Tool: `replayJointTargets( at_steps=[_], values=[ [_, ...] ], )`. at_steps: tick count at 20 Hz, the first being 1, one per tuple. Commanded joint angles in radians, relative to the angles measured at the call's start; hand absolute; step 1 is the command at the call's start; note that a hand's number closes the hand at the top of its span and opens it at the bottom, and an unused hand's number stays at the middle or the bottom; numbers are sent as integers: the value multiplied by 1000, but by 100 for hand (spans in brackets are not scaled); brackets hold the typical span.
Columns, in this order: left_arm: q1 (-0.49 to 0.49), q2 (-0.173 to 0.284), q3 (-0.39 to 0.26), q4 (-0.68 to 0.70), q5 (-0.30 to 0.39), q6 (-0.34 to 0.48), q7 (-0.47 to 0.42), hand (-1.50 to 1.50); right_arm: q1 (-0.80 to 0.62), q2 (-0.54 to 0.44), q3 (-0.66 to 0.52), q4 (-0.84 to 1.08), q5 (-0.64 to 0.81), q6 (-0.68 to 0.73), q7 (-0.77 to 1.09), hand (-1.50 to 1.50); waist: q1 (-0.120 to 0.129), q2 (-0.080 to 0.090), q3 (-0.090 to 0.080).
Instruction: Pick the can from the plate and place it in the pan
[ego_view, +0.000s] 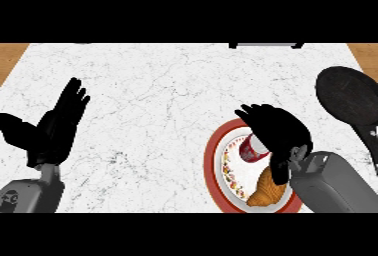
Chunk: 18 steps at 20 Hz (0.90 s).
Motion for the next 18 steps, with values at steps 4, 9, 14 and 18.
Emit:
replayJointTargets(
  at_steps=[4, 9, 14, 18],
  values=[
    [-2, 9, 46, -54, -21, -19, 64, 0, 46, 55, 8, 117, 122, -109, -113, -150, 2, 0, 0],
    [46, -26, 58, -40, -30, -64, 2, 0, 4, 139, -16, 233, 179, -140, -153, -150, 3, 0, 0],
    [-48, -65, 50, 29, -87, -39, 24, 0, 31, 150, -45, 243, 192, -89, -191, -150, -3, 0, 0],
    [-1, -63, 28, -144, -85, -4, 145, 0, -20, 150, -20, 316, 223, -186, -323, 150, 8, -1, 1]
  ],
)
